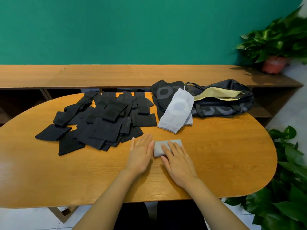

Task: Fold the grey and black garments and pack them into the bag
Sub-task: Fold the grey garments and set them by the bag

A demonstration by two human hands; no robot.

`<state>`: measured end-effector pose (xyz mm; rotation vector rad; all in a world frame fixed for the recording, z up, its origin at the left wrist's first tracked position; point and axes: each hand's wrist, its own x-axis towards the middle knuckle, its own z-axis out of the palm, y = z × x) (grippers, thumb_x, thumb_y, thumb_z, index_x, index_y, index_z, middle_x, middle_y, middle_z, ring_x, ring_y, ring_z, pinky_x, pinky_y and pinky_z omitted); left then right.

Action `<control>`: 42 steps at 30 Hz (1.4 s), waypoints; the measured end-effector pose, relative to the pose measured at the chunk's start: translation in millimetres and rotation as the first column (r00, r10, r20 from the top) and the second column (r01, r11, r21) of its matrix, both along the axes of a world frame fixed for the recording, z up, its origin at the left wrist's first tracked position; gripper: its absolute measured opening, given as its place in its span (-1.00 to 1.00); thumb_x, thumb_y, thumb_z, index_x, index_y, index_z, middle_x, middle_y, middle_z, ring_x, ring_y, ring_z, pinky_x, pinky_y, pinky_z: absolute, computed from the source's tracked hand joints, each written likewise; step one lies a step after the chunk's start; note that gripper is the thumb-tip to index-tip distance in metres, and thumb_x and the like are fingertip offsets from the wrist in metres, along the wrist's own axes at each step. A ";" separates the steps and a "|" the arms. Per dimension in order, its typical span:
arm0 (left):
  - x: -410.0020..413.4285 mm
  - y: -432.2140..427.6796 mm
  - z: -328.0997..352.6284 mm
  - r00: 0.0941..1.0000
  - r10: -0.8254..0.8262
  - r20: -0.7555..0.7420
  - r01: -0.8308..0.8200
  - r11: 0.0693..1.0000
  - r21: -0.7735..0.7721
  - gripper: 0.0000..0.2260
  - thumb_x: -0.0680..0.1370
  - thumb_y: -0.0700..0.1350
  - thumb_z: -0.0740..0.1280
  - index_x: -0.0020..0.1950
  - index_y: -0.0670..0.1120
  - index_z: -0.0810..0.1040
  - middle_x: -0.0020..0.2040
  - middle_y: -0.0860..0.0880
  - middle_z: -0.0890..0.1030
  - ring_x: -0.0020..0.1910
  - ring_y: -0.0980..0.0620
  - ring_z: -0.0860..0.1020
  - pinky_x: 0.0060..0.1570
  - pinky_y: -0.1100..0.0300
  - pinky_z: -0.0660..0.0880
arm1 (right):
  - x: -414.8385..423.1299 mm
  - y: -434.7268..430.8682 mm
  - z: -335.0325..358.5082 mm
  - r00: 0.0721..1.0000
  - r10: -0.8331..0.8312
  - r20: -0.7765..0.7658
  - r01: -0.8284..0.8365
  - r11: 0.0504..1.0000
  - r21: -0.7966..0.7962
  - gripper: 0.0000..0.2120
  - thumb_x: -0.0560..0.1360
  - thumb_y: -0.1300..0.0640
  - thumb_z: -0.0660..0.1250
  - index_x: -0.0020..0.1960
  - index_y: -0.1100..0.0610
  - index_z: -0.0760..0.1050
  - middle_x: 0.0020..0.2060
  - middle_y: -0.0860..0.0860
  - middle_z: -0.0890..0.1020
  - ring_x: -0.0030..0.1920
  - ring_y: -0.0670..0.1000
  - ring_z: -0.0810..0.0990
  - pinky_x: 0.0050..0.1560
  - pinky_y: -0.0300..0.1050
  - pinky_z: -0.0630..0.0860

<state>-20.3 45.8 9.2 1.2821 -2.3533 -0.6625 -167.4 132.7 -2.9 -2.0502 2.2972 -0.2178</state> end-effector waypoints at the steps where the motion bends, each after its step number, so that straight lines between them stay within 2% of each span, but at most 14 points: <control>1: -1.6 -4.9 -1.6 0.999 0.020 0.044 -0.019 1.000 -0.018 -0.50 0.67 0.13 -0.12 0.56 -0.01 0.20 0.56 0.04 0.20 0.55 0.16 0.03 0.52 0.04 -0.24 | -7.6 1.8 -0.1 0.999 -0.041 -0.016 0.041 0.999 0.012 -0.05 0.37 -0.35 -0.63 0.58 -0.04 0.03 0.58 0.01 0.07 0.57 0.03 -0.02 0.52 0.01 -0.17; 3: -7.4 -13.0 -4.6 0.989 0.043 0.143 -0.037 0.998 -0.044 -0.50 0.67 0.13 -0.12 0.57 -0.01 0.16 0.58 0.02 0.16 0.56 0.10 -0.02 0.52 -0.01 -0.27 | -27.1 4.3 3.3 0.987 -0.155 -0.041 0.156 0.987 0.025 0.05 0.32 -0.36 -0.70 0.55 -0.02 0.13 0.56 0.05 0.12 0.56 0.08 0.02 0.52 0.09 -0.16; 7: -28.6 -23.6 -7.2 0.962 0.062 0.266 -0.037 0.995 -0.096 -0.50 0.67 0.14 -0.14 0.58 0.00 0.10 0.59 -0.01 0.07 0.58 0.02 -0.10 0.49 -0.09 -0.32 | -77.4 0.9 2.1 0.911 -0.403 -0.086 0.393 0.912 -0.113 -0.34 0.56 -0.25 -0.16 0.29 0.08 0.53 0.36 0.17 0.46 0.33 0.23 0.40 0.34 0.24 0.28; 11: -42.4 -27.6 -16.3 0.943 0.098 0.319 -0.056 0.989 -0.140 -0.37 0.59 0.23 -0.30 0.59 0.00 0.06 0.60 -0.04 0.03 0.58 -0.01 -0.14 0.48 -0.13 -0.35 | -128.2 -9.5 6.0 0.847 -0.513 -0.141 0.509 0.858 -0.063 -0.51 0.64 -0.18 -0.08 0.44 0.00 0.33 0.40 0.00 0.37 0.34 0.07 0.32 0.24 0.05 0.24; 13: -42.3 -27.0 -22.2 0.936 0.107 0.334 -0.053 0.985 -0.166 -0.28 0.52 0.26 -0.40 0.59 -0.01 0.06 0.60 -0.04 0.05 0.58 -0.01 -0.12 0.46 -0.13 -0.37 | -151.2 -18.4 7.3 0.839 -0.527 -0.134 0.528 0.849 -0.038 -0.51 0.65 -0.17 -0.11 0.49 -0.01 0.24 0.44 -0.03 0.33 0.39 0.03 0.29 0.33 0.08 0.20; 16: -41.9 -29.2 -24.6 0.944 0.116 0.310 -0.071 0.986 -0.153 -0.35 0.58 0.23 -0.30 0.59 -0.01 0.07 0.60 -0.02 0.07 0.58 0.01 -0.10 0.46 -0.12 -0.37 | -176.6 -33.7 4.5 0.842 -0.536 -0.061 0.539 0.842 0.041 -0.47 0.65 -0.17 -0.16 0.56 -0.01 0.11 0.54 -0.01 0.18 0.52 0.04 0.11 0.47 0.24 -0.05; 19: -42.4 -29.1 -22.9 0.948 0.124 0.294 -0.088 0.987 -0.132 -0.45 0.65 0.17 -0.17 0.59 -0.01 0.08 0.59 -0.01 0.08 0.58 0.03 -0.10 0.48 -0.11 -0.36 | -188.3 -46.5 5.3 0.860 -0.510 -0.006 0.508 0.855 0.106 -0.46 0.66 -0.17 -0.18 0.59 -0.01 -0.01 0.58 -0.01 0.02 0.57 0.06 -0.09 0.47 0.28 -0.24; 24: -43.0 -29.0 -22.2 0.958 0.126 0.258 -0.098 0.988 -0.118 -0.45 0.65 0.19 -0.15 0.59 -0.01 0.09 0.59 0.00 0.10 0.57 0.04 -0.09 0.48 -0.10 -0.35 | -194.1 -55.3 0.9 0.863 -0.504 0.044 0.500 0.863 0.078 -0.44 0.65 -0.18 -0.14 0.58 0.00 -0.02 0.59 0.01 -0.02 0.57 0.07 -0.15 0.47 0.34 -0.23; 27: -42.6 -29.6 -22.7 0.963 0.126 0.236 -0.101 0.988 -0.113 -0.46 0.65 0.19 -0.14 0.58 -0.02 0.11 0.58 0.01 0.11 0.57 0.04 -0.08 0.48 -0.10 -0.35 | -176.4 -53.9 7.3 0.892 -0.441 0.099 0.451 0.884 -0.123 -0.48 0.65 -0.17 -0.06 0.49 0.07 0.23 0.56 0.03 0.12 0.57 0.06 -0.06 0.48 0.25 -0.21; 29: -42.8 -29.1 -22.4 0.967 0.124 0.224 -0.102 0.989 -0.110 -0.45 0.65 0.19 -0.14 0.58 -0.02 0.12 0.58 0.01 0.13 0.57 0.04 -0.08 0.48 -0.11 -0.34 | -156.7 -53.2 12.8 0.947 -0.309 0.090 0.322 0.915 -0.242 -0.55 0.64 -0.17 -0.03 0.31 0.05 0.44 0.54 0.00 0.19 0.57 0.02 -0.03 0.50 0.18 -0.21; 32: -42.2 -28.5 -22.0 0.973 0.128 0.193 -0.106 0.987 -0.120 -0.43 0.63 0.19 -0.16 0.56 -0.03 0.17 0.56 0.01 0.18 0.57 0.03 -0.03 0.49 -0.11 -0.33 | -126.6 -52.6 13.0 0.997 -0.078 -0.024 0.071 0.970 -0.233 -0.48 0.62 -0.23 -0.15 0.10 -0.09 0.55 0.56 -0.08 0.13 0.57 -0.02 -0.11 0.52 0.15 -0.27; 35: -41.2 -28.0 -21.6 0.976 0.136 0.168 -0.117 0.986 -0.121 -0.45 0.65 0.18 -0.14 0.56 -0.03 0.19 0.55 0.01 0.20 0.57 0.04 0.00 0.49 -0.10 -0.33 | -107.7 -55.7 7.3 0.989 0.060 -0.138 -0.085 0.979 -0.186 -0.42 0.61 -0.25 -0.18 0.22 -0.12 0.57 0.55 -0.13 0.11 0.57 0.00 -0.15 0.50 0.15 -0.33; 38: -40.6 -27.1 -21.2 0.980 0.141 0.141 -0.124 0.985 -0.121 -0.47 0.66 0.16 -0.12 0.56 -0.04 0.20 0.55 0.00 0.22 0.57 0.04 0.01 0.49 -0.09 -0.33 | -94.1 -58.1 5.9 0.977 0.096 -0.192 -0.120 0.986 -0.115 -0.31 0.58 -0.28 -0.30 0.44 -0.06 0.39 0.54 -0.14 0.15 0.56 -0.01 -0.17 0.49 0.16 -0.34; 42: -38.9 -26.5 -22.5 0.982 0.143 0.120 -0.125 0.982 -0.145 -0.46 0.65 0.19 -0.06 0.56 -0.03 0.18 0.55 0.02 0.21 0.56 0.05 0.01 0.50 -0.10 -0.32 | -79.0 -54.1 9.1 0.994 0.063 -0.092 -0.075 0.988 -0.135 -0.24 0.54 -0.32 -0.37 0.52 -0.01 0.23 0.53 -0.15 0.19 0.56 -0.07 -0.10 0.51 0.10 -0.33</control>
